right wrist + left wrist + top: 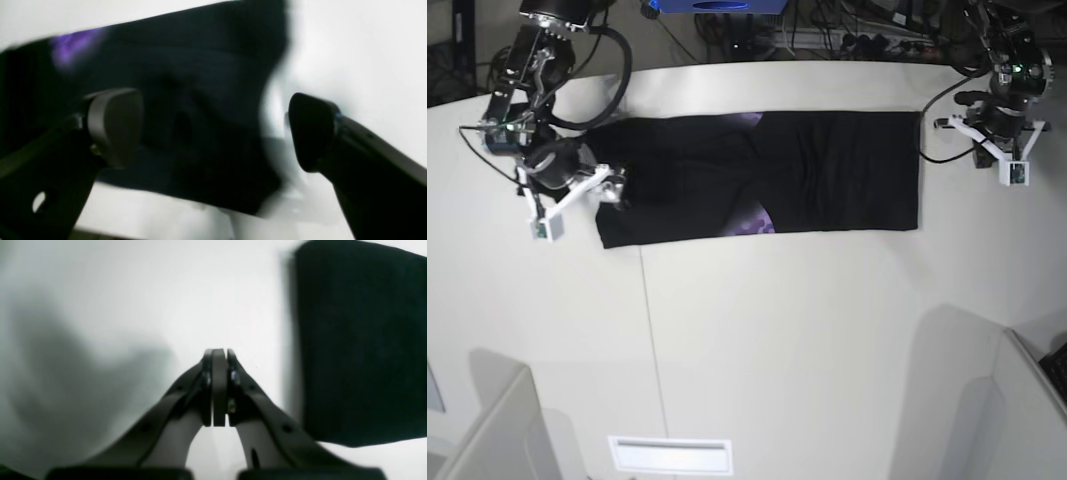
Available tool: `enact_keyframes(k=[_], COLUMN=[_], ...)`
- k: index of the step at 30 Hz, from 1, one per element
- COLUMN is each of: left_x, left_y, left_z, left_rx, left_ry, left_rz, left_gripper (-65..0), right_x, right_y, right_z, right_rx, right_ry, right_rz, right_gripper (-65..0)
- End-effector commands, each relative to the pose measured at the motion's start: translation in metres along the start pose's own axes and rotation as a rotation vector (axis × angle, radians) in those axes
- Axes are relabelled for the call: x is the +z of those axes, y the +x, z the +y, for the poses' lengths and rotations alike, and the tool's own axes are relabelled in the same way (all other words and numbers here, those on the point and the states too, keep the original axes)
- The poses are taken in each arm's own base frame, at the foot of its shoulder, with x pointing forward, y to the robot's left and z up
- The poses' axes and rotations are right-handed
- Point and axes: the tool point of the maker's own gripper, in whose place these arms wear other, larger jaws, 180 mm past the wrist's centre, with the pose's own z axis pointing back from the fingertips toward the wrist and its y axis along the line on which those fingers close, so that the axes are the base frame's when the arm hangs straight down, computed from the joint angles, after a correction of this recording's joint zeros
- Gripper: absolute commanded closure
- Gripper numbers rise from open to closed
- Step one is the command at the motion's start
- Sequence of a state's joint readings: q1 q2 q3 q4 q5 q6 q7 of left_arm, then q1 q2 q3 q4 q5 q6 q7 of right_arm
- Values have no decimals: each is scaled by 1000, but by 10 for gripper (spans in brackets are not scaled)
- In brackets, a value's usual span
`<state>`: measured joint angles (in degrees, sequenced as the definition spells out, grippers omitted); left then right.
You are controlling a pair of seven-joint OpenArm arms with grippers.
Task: Fold the T-shirt properly
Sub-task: 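Release the strip and raise the left gripper away, then grasp the folded end of the strip with the left gripper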
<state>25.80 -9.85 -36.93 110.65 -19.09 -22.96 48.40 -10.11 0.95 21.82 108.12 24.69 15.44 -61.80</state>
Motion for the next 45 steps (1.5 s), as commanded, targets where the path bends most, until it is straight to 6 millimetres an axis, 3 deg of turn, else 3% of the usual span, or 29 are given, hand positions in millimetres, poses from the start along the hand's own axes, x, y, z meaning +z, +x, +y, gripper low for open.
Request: enact_keyframes(k=[1,5,10,16,19,24,32,34,39,41,45], left_x=[7,15,9,3,3,0,-1,-6,-12,-15,-20], left_y=[9,3,-23,-40,-40,-35,-34,-34,-35,-37,-37], left_z=[8,36,52,55,53,51,49,38,19,10,-7], left_rx=[-16,-45,14,42,40,41,45,32,11,13,-6], left_ry=[5,43,60,53,49,45,41,12,-39,-60,-103], left_rz=[-40,-32,31,74,75,63,59,63,76,78,84], left_gripper=[0,0,0,0,0,0,0,0,0,0,0], right_x=[2,-9,-24,-36,-38,-41,-43,-43,-45,-47,-52], right_y=[10,0,-20,-36,-41,-59,-63,-63,-57,-61,-61], right_z=[-3,-19,-12,-12,-9,13,16,16,15,13,11], right_rx=[-8,-43,-56,-89,-96,-43,-39,-40,-45,-62,-73], right_ry=[4,9,118,138,145,192,197,197,195,194,191], right_rz=[-36,3,51,101,117,169,182,182,145,156,133], right_gripper=[-650,-650,-650,-650,-650,-650,-650,-608,-326,-246,-215])
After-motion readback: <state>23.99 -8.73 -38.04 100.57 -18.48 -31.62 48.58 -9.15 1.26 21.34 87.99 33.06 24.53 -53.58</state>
